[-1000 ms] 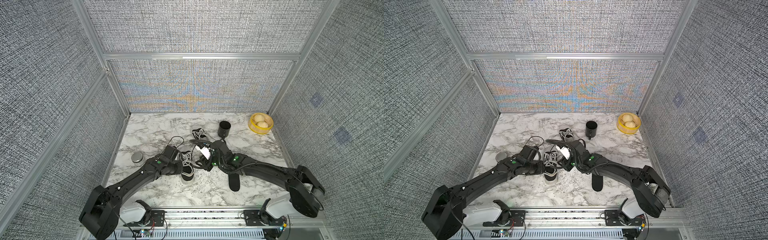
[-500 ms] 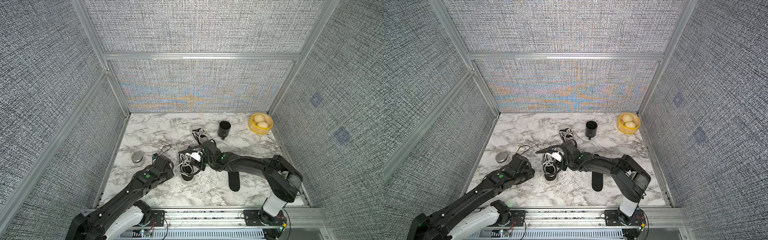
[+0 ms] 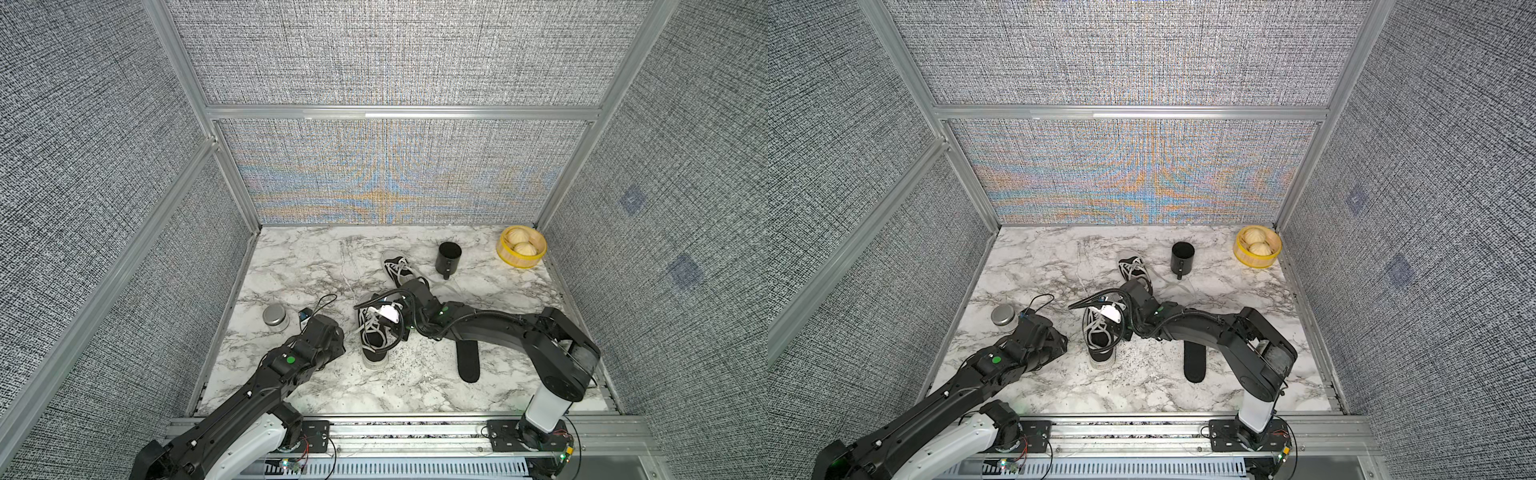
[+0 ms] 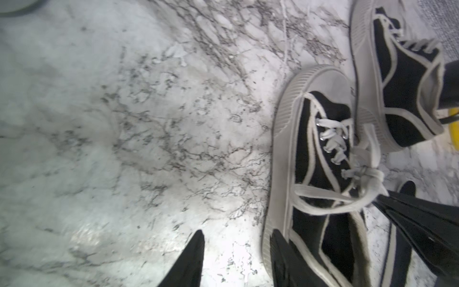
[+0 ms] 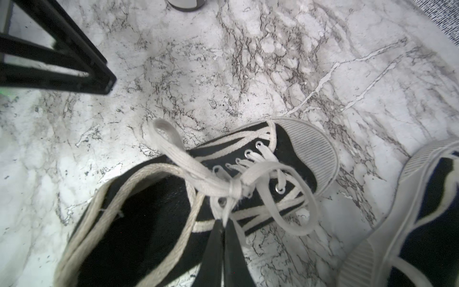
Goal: Remove the insole from the shoe
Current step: Untie the shoelace on the shoe.
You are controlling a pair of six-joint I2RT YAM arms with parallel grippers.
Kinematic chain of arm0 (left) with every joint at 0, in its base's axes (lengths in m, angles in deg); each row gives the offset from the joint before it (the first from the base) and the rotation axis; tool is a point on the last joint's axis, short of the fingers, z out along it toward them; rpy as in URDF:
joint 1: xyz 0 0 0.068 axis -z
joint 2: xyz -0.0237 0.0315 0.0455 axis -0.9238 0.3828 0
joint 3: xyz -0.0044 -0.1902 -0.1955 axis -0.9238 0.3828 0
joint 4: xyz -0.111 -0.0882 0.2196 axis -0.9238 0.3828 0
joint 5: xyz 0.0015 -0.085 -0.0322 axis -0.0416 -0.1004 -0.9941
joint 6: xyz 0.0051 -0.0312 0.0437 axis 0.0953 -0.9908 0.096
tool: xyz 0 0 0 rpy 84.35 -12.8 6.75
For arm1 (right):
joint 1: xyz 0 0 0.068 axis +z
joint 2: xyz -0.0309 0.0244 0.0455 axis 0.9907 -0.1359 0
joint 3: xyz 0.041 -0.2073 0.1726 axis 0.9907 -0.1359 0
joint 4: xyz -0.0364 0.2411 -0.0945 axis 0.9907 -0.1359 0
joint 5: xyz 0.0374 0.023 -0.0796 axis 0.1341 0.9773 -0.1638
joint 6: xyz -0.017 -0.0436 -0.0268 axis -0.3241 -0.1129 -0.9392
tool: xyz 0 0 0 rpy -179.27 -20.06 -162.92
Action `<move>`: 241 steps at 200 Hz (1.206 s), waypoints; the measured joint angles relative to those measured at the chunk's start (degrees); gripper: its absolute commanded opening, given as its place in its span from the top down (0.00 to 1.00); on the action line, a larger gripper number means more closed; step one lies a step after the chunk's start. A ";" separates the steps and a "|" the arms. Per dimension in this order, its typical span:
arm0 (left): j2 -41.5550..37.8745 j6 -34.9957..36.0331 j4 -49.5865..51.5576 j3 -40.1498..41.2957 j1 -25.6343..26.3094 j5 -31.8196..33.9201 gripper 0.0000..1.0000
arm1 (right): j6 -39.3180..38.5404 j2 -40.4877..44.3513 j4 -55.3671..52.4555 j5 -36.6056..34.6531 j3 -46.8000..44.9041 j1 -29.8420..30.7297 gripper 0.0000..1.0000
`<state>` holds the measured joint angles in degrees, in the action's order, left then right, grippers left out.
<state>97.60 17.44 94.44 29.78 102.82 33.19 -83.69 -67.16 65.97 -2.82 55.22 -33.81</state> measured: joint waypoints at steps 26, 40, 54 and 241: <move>4.70 3.02 -5.29 -1.97 0.00 -6.05 0.50 | 0.42 2.95 -1.64 0.02 0.24 0.00 1.00; 7.78 4.31 -8.09 -2.43 0.00 -8.96 0.50 | 0.96 4.39 -2.73 0.02 0.28 0.00 1.00; 10.67 4.92 -9.64 -2.58 0.00 -11.34 0.51 | 1.60 5.79 -3.82 0.02 0.37 0.00 1.00; 27.30 7.23 -8.13 -8.35 -0.11 -14.69 0.78 | 5.95 12.44 -4.98 -1.29 14.99 0.00 1.00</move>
<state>124.90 24.68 86.31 21.43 102.71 18.50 -77.74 -54.72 60.99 -4.11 70.22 -33.81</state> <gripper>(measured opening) 0.226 0.049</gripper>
